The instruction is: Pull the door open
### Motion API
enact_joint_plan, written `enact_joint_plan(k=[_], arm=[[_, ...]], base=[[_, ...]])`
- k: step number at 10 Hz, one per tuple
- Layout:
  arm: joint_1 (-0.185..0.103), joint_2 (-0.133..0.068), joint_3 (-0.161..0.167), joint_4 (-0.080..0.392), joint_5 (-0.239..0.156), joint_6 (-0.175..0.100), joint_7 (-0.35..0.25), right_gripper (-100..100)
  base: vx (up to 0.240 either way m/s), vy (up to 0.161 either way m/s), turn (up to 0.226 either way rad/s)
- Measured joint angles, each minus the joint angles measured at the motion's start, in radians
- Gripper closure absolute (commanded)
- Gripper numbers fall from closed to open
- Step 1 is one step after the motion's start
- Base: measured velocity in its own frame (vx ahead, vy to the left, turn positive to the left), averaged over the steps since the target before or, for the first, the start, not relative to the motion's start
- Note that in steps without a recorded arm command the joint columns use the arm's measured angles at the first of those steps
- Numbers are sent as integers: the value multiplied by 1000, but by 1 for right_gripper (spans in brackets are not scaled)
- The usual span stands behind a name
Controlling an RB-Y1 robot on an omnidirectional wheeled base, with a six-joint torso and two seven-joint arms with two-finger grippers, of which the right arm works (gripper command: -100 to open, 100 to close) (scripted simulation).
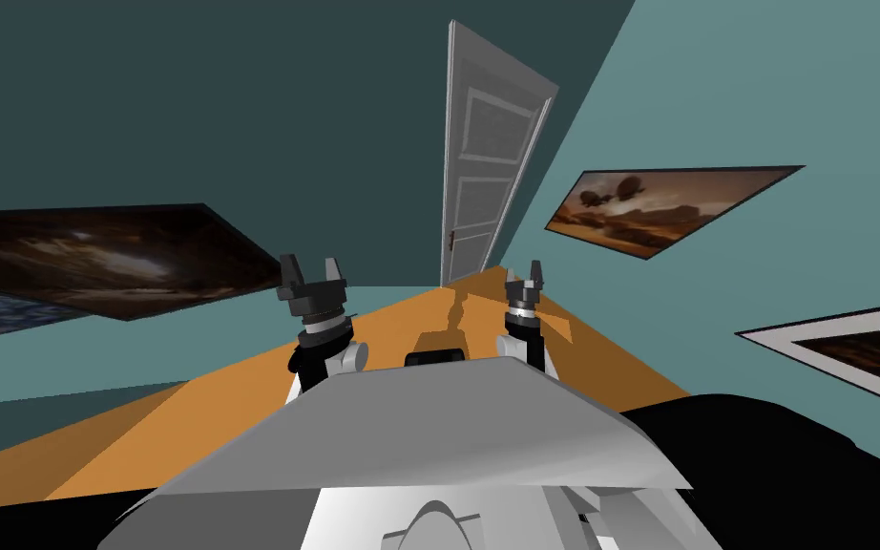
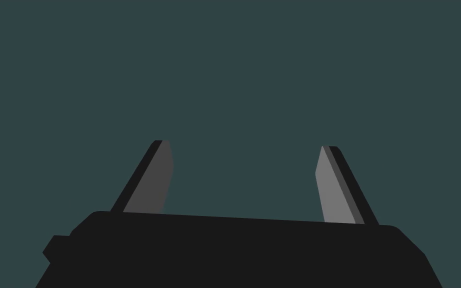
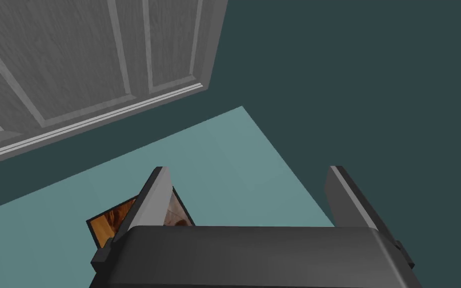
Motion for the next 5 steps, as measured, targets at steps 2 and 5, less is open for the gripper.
enact_joint_plan(k=[2, 5], arm=[[-7, -17, 8, 40, -39, -20, -29, -100], [-18, -42, 20, 95, -102, -45, -78, -100]], base=[[102, -64, 264], [95, -82, 240]])
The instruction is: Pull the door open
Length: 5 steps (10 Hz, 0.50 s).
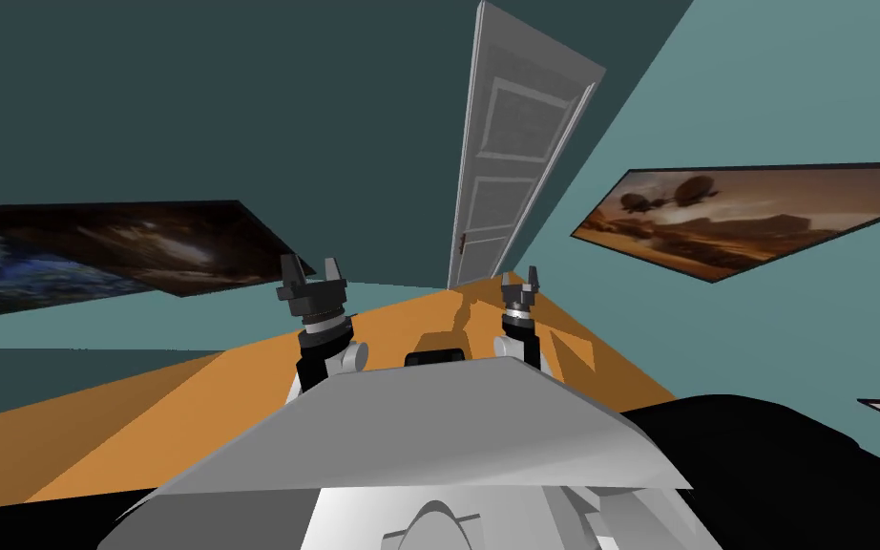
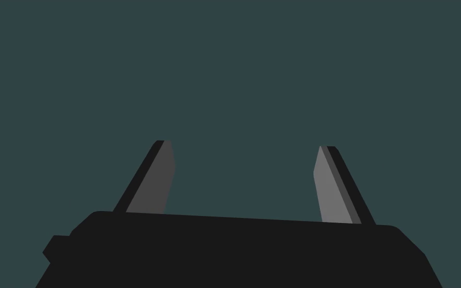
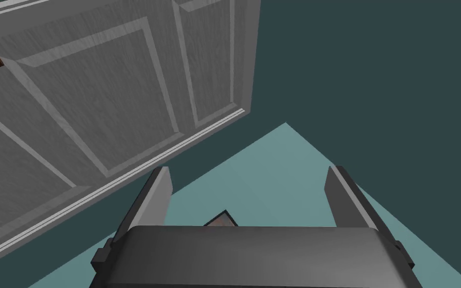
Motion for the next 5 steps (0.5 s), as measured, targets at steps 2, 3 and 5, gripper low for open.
enact_joint_plan(k=[2, 3, 5], arm=[[-4, -17, 13, 40, -48, -20, -36, -100], [-7, -28, 13, 60, -71, -29, -54, -100], [-19, -40, 19, 95, -110, -42, -83, -100]], base=[[86, -89, 233], [90, -79, 149], [83, -84, 202]])
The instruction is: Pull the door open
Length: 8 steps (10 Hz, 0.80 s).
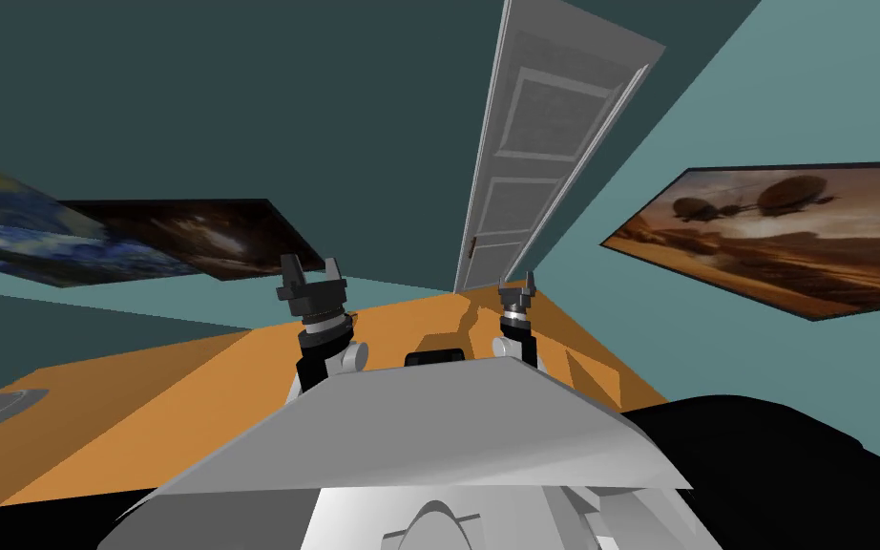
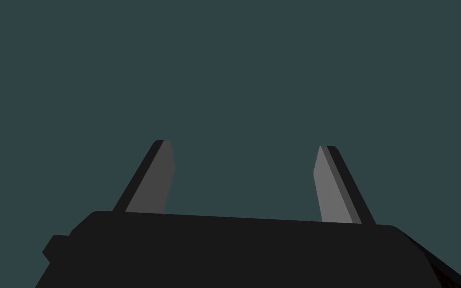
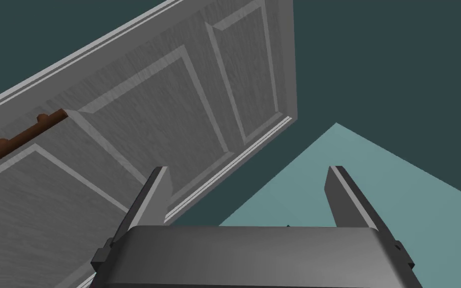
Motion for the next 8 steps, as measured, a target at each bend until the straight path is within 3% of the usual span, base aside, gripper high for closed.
enact_joint_plan(k=[3, 8], arm=[[-4, -19, 17, 58, -57, -33, -44, -100], [-24, -49, 33, 140, -153, -67, -117, -100]], base=[[66, -78, 198], [58, -90, 193]])
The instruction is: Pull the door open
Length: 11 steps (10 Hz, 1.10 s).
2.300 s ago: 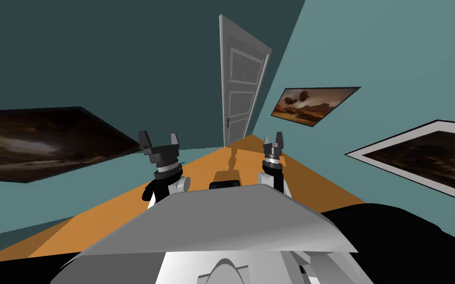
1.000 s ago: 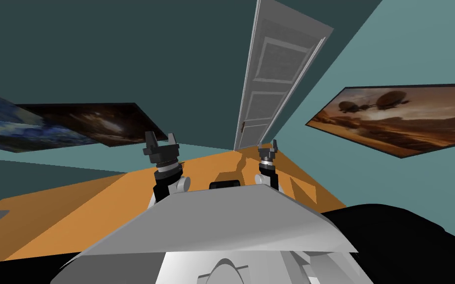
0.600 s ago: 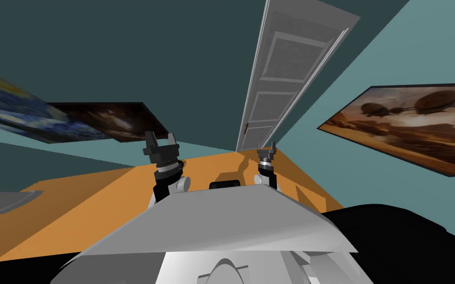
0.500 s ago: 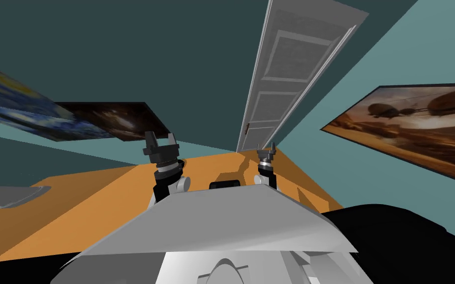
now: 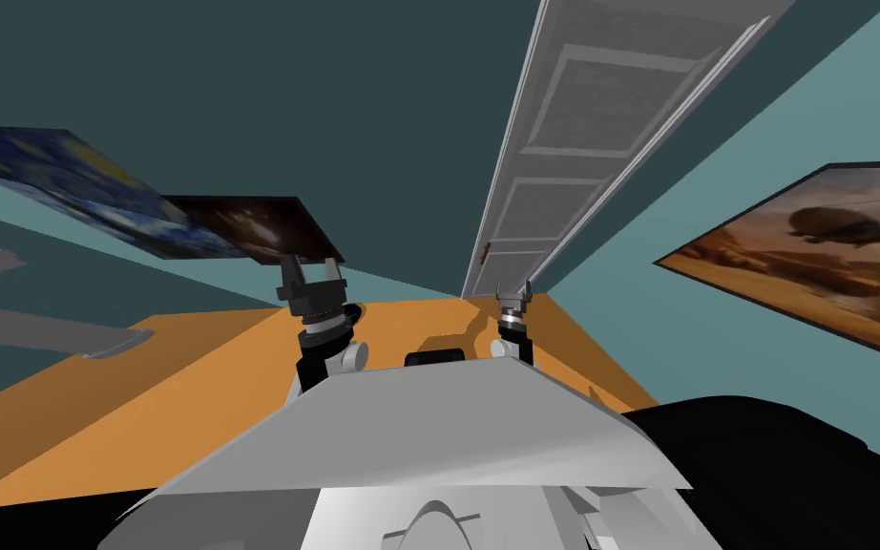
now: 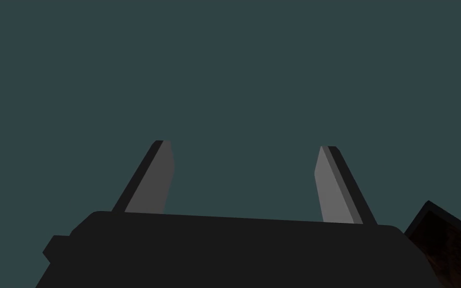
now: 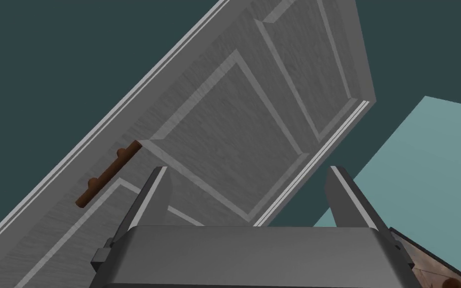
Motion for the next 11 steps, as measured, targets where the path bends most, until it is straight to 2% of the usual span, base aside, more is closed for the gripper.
enact_joint_plan(k=[3, 11], arm=[[-15, -24, 18, 80, -77, -39, -59, -100], [-40, -81, 53, 238, -265, -112, -201, -100]], base=[[57, -125, 248], [39, -108, 203]])
